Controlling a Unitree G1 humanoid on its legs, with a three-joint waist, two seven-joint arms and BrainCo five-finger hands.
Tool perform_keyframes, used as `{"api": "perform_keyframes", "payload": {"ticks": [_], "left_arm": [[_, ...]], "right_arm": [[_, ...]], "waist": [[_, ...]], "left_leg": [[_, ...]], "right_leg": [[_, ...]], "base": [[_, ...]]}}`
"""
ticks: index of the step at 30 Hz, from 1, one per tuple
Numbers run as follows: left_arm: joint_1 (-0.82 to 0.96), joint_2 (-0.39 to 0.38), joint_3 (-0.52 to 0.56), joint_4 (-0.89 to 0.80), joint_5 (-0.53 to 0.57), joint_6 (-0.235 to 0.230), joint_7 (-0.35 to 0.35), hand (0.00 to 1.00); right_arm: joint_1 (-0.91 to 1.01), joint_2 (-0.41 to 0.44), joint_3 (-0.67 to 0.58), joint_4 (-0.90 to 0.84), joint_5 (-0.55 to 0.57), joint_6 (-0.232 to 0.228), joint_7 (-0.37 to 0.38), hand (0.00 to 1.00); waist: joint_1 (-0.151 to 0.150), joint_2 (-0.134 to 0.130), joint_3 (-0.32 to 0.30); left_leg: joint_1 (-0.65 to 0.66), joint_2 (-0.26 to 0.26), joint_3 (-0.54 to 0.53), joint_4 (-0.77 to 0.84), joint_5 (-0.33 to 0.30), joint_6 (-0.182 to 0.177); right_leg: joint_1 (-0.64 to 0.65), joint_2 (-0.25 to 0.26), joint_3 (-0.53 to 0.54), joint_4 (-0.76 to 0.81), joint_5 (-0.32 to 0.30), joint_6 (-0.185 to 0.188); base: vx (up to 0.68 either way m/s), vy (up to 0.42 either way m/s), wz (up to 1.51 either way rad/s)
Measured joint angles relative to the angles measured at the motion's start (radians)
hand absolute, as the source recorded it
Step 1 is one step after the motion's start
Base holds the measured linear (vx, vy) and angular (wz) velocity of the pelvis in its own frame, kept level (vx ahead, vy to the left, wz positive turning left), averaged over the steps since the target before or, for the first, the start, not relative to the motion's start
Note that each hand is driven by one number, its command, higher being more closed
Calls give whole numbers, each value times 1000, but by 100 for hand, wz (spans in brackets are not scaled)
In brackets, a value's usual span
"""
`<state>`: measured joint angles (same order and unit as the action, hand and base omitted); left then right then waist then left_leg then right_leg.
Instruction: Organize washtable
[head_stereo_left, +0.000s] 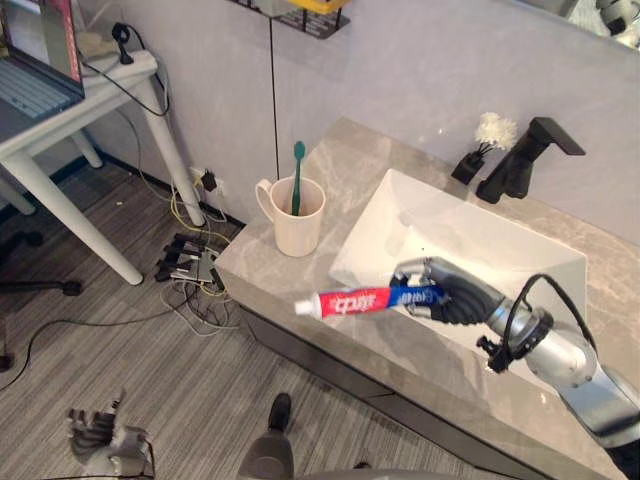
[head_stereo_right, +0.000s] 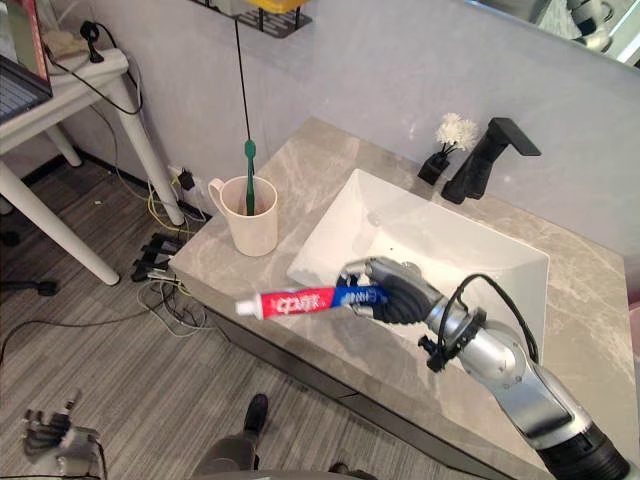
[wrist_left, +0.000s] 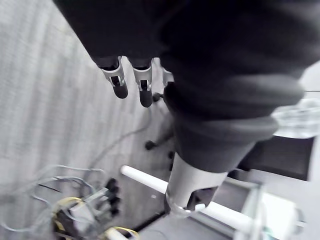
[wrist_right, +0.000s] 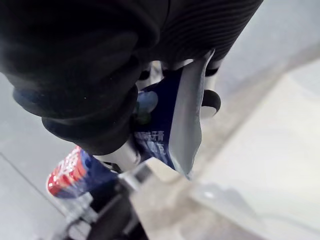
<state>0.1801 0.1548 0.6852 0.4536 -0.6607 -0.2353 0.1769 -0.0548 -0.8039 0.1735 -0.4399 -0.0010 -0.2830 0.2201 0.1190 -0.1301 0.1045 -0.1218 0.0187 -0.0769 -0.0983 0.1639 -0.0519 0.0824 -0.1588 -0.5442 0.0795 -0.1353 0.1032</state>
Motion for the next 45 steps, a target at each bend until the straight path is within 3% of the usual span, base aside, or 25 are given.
{"api": "perform_keyframes", "payload": {"ticks": [4,8,12,16,19,24,35,45], "left_arm": [[-7,0,60,-305,6,-61,53,0],[-22,20,28,-440,17,-88,69,0],[-35,65,-151,-581,7,-80,30,0],[-80,133,-446,-656,-76,-26,-89,0],[-118,137,-552,-658,-155,3,-140,0],[-167,176,-693,-687,-245,60,-169,0],[-227,181,-776,-736,-270,73,-178,0],[-231,181,-861,-812,-309,101,-198,0]], "right_arm": [[-125,117,-33,-17,54,-21,-4,100],[-188,220,-38,-17,91,-21,-47,100],[-212,301,-38,-16,91,-15,-93,100],[-206,361,-41,-10,73,11,-141,100],[-164,411,-56,-8,65,25,-164,100],[-50,457,-102,-8,37,61,-199,100],[59,537,-124,-6,-6,88,-197,100],[95,568,-124,-6,-10,112,-196,100]], "waist": [[3,14,-38],[5,46,-69],[6,83,-89],[-6,114,-95],[-27,117,-94],[-56,128,-88],[-106,147,-80],[-106,144,-78]], "left_leg": [[15,-3,6,1,3,5],[26,-3,10,1,3,5],[31,-4,-1,-4,4,5],[36,-5,-5,-4,5,5],[41,-5,-6,-4,8,10],[44,-4,0,-4,9,10],[62,5,30,-4,4,5],[61,10,51,1,1,8]], "right_leg": [[15,-1,5,-4,6,9],[28,-1,6,-10,9,12],[39,-1,-4,-12,7,8],[52,0,-7,-11,6,7],[53,1,-8,-11,6,8],[51,1,-2,-10,9,14],[50,0,28,-13,6,8],[45,1,45,-32,23,23]], "base": [[1,-2,-1],[-5,-5,1],[-38,-12,8],[-30,-7,2],[0,0,0],[8,-19,-3],[-25,-12,-8],[7,-20,-7]]}}
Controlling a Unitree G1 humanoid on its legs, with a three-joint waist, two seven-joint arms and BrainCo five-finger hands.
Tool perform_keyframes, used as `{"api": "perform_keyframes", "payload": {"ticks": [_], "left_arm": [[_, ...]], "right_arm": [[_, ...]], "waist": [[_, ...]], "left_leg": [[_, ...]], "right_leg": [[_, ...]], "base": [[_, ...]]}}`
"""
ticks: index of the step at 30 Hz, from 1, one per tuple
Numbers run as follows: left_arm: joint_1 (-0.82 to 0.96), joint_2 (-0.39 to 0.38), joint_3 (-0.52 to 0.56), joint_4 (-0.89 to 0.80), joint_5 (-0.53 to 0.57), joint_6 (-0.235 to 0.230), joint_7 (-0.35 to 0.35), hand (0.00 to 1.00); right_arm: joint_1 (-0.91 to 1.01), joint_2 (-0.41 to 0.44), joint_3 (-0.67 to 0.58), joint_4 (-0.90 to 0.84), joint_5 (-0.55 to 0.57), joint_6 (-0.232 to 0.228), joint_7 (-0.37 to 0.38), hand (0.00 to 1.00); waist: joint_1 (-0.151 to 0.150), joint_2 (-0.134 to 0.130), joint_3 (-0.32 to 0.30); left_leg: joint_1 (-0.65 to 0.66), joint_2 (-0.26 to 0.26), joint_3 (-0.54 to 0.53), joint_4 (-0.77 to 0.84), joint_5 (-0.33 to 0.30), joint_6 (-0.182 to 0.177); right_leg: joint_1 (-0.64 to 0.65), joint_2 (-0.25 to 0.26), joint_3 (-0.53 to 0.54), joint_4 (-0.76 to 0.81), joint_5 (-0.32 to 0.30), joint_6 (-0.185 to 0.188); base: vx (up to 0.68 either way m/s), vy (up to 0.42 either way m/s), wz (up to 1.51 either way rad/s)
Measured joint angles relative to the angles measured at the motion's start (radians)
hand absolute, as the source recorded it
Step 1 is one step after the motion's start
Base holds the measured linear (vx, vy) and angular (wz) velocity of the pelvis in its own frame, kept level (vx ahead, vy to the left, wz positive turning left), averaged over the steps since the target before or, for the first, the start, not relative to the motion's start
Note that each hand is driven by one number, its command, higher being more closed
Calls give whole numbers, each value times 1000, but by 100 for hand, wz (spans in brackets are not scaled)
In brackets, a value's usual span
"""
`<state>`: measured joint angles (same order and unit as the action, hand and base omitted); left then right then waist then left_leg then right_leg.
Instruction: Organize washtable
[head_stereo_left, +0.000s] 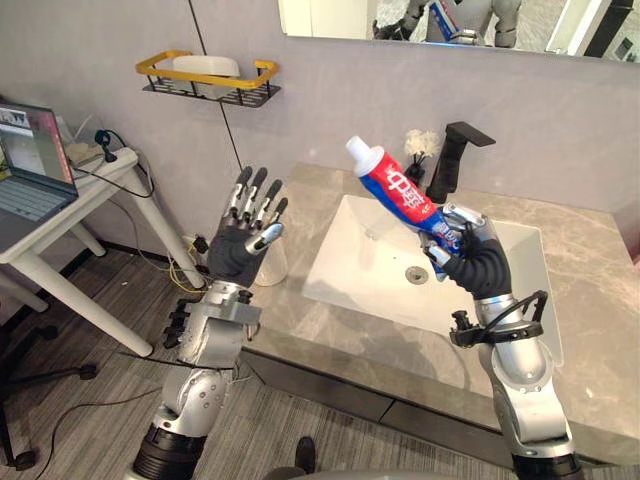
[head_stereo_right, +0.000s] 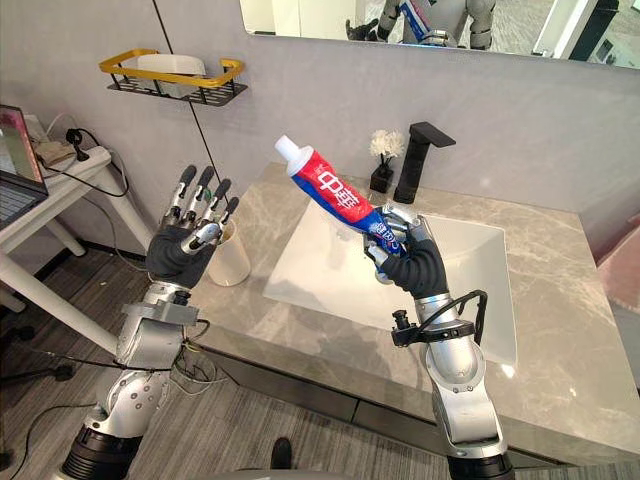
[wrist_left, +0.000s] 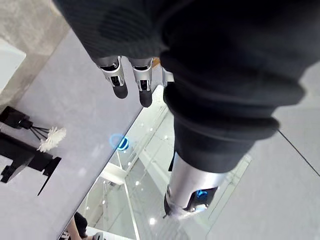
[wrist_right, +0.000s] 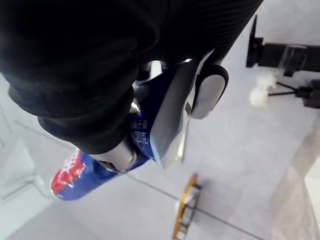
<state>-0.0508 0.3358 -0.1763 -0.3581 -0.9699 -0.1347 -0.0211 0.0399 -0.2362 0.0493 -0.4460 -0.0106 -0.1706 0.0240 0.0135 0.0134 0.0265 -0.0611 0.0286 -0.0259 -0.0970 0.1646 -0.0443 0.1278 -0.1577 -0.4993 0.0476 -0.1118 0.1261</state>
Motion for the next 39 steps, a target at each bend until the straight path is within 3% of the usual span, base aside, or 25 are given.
{"api": "perform_keyframes", "payload": {"ticks": [8,19,29,30,39], "left_arm": [[-9,-3,-71,-42,-2,1,1,0],[-18,-46,-165,-43,6,11,1,0],[-56,-59,-228,-40,41,20,2,0],[-56,-59,-228,-38,41,20,2,100],[-56,-59,-236,-26,41,20,3,100]], "right_arm": [[1,32,48,18,2,3,5,100],[9,43,229,44,23,22,111,100],[8,42,284,78,60,26,126,100],[8,42,284,78,61,28,128,100],[9,42,285,91,61,40,129,100]], "waist": [[-1,-5,3],[-1,-14,8],[-3,-15,7],[-3,-15,7],[-3,-21,4]], "left_leg": [[-1,-4,0,0,-2,-2],[-7,-3,10,0,-3,-2],[-5,5,33,-1,-3,-2],[-5,5,34,-1,-3,-1],[-5,5,40,0,-3,-1]], "right_leg": [[0,0,1,-3,1,1],[-10,1,10,-11,7,2],[-16,5,33,-23,21,-4],[-16,5,33,-26,23,-5],[-15,7,38,-35,31,0]], "base": [[0,0,0],[1,-10,-2],[-16,-10,-7],[-24,-3,-5],[-2,-1,0]]}}
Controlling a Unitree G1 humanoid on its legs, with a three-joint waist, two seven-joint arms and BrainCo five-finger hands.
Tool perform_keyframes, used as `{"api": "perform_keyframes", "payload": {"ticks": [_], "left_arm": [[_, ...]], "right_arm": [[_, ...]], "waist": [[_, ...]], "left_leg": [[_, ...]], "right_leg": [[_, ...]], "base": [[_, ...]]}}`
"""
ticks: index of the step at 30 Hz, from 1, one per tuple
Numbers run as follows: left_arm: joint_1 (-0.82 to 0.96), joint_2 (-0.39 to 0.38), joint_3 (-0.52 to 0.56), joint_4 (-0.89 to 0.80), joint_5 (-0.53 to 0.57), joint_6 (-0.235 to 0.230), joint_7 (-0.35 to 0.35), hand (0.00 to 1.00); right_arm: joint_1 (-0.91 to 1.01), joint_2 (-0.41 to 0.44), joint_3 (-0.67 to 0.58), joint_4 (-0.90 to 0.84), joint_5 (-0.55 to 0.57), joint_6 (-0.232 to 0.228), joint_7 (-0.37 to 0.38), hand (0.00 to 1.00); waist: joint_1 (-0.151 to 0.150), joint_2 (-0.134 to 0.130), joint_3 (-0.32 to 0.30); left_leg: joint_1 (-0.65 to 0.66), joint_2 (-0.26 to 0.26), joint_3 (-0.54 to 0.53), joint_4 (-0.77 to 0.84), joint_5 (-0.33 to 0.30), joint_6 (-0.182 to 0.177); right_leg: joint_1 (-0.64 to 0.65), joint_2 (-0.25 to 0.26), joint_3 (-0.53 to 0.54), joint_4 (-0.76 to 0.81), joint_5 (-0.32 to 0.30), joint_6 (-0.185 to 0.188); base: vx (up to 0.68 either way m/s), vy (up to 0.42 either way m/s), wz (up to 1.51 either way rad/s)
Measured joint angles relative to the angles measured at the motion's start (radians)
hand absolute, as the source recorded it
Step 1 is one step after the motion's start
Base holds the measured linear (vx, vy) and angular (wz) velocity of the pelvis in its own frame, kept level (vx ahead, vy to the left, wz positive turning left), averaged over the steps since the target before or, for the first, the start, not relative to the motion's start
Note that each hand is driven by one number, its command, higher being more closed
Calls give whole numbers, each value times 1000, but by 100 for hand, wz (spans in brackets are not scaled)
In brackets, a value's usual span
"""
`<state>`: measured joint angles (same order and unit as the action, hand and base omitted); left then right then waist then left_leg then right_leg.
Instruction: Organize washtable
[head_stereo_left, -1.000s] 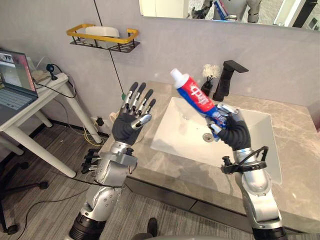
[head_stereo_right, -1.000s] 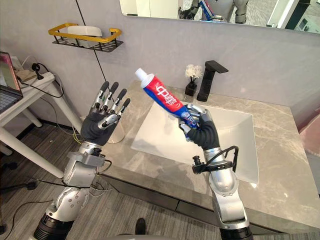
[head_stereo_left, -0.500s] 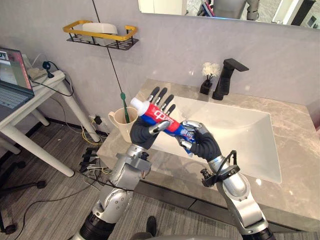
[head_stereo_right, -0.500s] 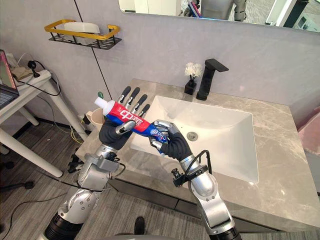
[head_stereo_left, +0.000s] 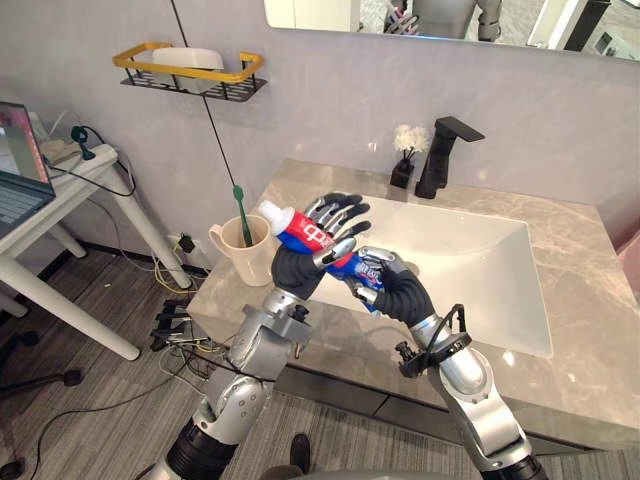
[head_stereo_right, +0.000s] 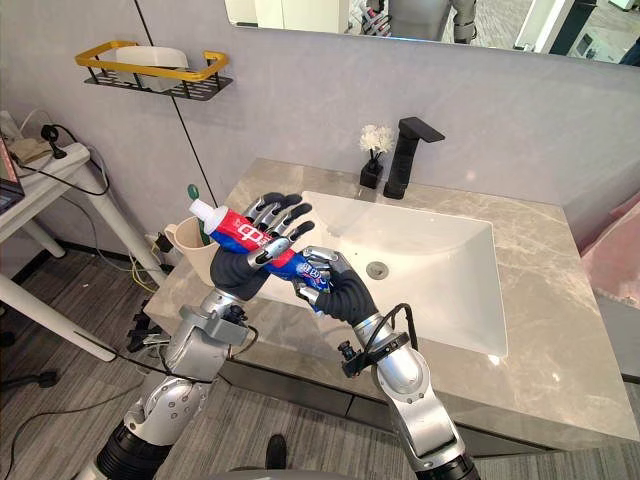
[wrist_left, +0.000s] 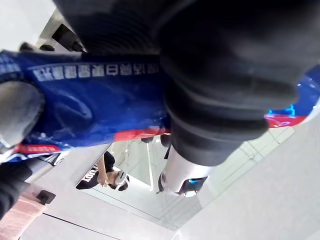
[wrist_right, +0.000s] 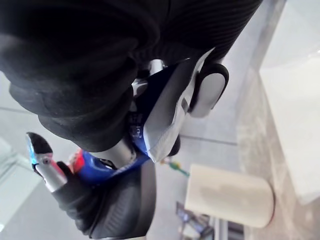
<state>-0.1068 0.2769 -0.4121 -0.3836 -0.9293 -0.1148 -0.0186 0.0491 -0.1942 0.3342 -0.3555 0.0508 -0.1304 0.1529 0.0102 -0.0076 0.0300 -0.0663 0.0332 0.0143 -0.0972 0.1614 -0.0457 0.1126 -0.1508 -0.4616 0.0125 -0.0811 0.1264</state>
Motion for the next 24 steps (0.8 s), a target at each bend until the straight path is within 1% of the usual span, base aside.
{"api": "perform_keyframes", "payload": {"ticks": [3,4,9,13,16,18,19,20,22,23,24], "left_arm": [[0,0,0,2,0,2,0,100],[0,0,0,2,1,3,0,100],[0,-1,17,2,22,3,1,100],[-3,4,77,3,61,3,1,100],[-33,31,156,32,115,3,1,100],[-94,98,244,81,147,4,4,100],[-110,120,267,91,158,4,6,100],[-152,163,301,118,166,2,11,100],[-233,232,338,169,178,1,22,100],[-301,279,347,215,186,-1,26,100],[-335,303,348,238,190,-3,28,100]], "right_arm": [[0,2,0,15,19,0,2,100],[2,2,0,17,21,0,4,0],[32,3,4,19,30,1,40,0],[39,1,1,40,41,5,70,0],[52,1,-6,67,67,16,73,0],[79,1,-11,68,77,26,90,0],[85,0,-13,68,79,26,94,0],[100,0,-20,68,88,27,103,0],[119,-2,-23,69,97,29,112,0],[127,-4,-23,69,100,30,115,0],[133,-9,-23,69,105,30,115,0]], "waist": [[0,-3,-2],[0,-3,-2],[1,-8,-5],[0,-10,-7],[3,-10,-7],[3,-9,-8],[3,-9,-8],[4,-10,-8],[5,-10,-9],[5,-11,-9],[5,-12,-10]], "left_leg": [[0,0,1,0,0,0],[0,0,2,0,0,0],[0,1,3,0,0,0],[2,1,7,0,0,0],[4,1,9,-1,0,0],[5,2,9,-2,0,0],[5,2,9,-2,0,0],[5,1,10,-3,0,0],[4,1,10,-3,0,0],[4,0,9,-4,0,0],[3,0,9,-5,0,0]], "right_leg": [[0,4,1,-1,1,-1],[0,6,2,-2,2,-2],[0,8,3,-5,4,-3],[0,8,7,-6,5,-5],[2,9,8,-6,6,-6],[3,9,8,-7,6,-7],[3,9,8,-8,7,-8],[3,9,8,-10,8,-9],[4,9,7,-11,8,-11],[4,9,7,-11,7,-12],[4,9,7,-11,7,-12]], "base": [[0,0,0],[0,0,0],[0,0,0],[-5,-5,-2],[0,0,0],[0,0,0],[0,0,0],[0,0,0],[0,0,0],[0,0,0],[0,0,0]]}}
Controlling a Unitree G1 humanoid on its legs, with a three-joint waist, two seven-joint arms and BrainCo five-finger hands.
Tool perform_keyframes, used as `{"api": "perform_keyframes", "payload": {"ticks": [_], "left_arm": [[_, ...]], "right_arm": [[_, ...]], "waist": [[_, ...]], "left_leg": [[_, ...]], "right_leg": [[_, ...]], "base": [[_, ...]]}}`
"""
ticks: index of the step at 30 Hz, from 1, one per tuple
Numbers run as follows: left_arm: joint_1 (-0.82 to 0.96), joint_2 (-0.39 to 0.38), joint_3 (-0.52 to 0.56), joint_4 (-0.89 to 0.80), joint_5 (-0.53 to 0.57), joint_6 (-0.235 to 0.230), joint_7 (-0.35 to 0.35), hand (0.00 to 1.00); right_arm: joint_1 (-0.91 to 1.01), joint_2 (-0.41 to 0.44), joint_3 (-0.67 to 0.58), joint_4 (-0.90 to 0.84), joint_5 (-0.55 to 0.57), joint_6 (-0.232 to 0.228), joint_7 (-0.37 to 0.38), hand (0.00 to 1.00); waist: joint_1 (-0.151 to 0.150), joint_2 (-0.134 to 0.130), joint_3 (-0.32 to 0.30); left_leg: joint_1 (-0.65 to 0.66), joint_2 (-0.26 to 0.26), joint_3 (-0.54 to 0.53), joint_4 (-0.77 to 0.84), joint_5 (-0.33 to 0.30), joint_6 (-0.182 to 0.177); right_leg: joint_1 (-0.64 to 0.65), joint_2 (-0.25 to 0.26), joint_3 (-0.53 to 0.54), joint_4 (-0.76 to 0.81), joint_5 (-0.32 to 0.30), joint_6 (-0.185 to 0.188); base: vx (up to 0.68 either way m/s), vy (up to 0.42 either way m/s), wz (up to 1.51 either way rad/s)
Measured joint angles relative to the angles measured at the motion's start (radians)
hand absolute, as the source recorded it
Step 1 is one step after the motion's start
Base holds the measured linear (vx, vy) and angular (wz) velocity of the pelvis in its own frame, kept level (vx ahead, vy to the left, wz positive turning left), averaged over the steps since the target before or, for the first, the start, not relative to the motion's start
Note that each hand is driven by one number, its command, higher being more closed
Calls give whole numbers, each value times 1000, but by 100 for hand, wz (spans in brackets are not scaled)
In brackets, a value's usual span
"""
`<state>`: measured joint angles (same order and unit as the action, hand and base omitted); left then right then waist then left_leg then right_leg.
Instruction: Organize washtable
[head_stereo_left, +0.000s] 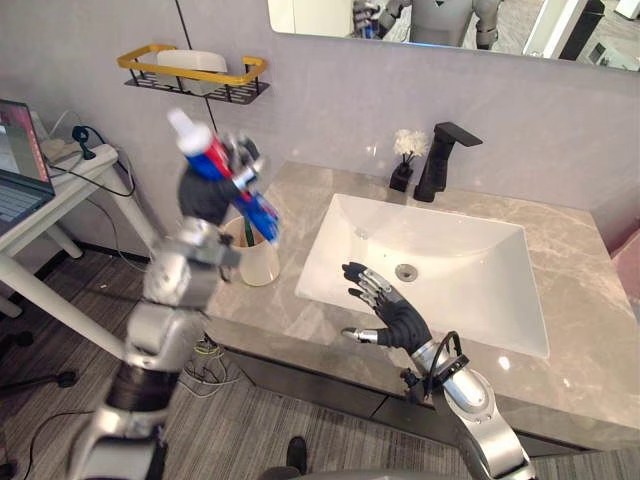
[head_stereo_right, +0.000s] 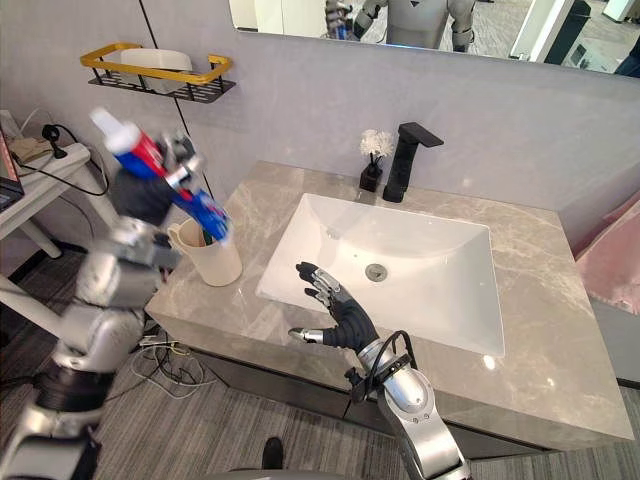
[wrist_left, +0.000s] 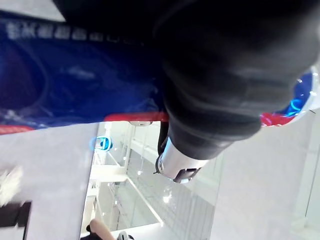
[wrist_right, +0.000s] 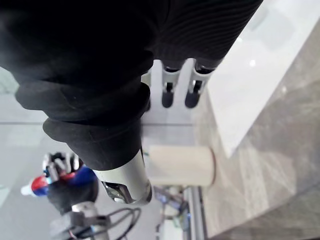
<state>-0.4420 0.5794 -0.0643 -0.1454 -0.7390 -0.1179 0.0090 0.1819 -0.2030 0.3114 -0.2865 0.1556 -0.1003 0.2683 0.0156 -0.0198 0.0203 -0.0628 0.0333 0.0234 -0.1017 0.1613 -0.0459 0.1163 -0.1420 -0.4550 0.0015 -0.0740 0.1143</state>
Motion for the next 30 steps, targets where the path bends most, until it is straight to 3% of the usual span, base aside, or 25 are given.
{"api": "perform_keyframes", "payload": {"ticks": [3,10,15,30], "left_arm": [[-136,73,3,83,8,-17,21,100],[-217,81,6,121,123,-51,89,100],[-217,49,4,159,183,-54,106,100],[-119,-44,7,179,202,-53,103,100]], "right_arm": [[24,0,3,1,2,0,4,0],[58,0,22,28,8,0,18,0],[63,0,23,28,13,0,18,0],[63,-1,23,28,12,-1,12,0]], "waist": [[-2,-1,-1],[-6,1,-2],[-9,0,-2],[-4,0,-2]], "left_leg": [[-2,-1,-2,-1,0,0],[-13,-1,-8,1,1,0],[-22,-4,-11,5,1,1],[-31,-1,-16,4,2,1]], "right_leg": [[0,-1,-2,0,-1,-2],[-9,1,-6,1,1,1],[-18,0,-6,5,3,3],[-32,1,-2,11,3,3]], "base": [[0,0,0],[0,0,0],[0,0,0],[-1,-1,0]]}}
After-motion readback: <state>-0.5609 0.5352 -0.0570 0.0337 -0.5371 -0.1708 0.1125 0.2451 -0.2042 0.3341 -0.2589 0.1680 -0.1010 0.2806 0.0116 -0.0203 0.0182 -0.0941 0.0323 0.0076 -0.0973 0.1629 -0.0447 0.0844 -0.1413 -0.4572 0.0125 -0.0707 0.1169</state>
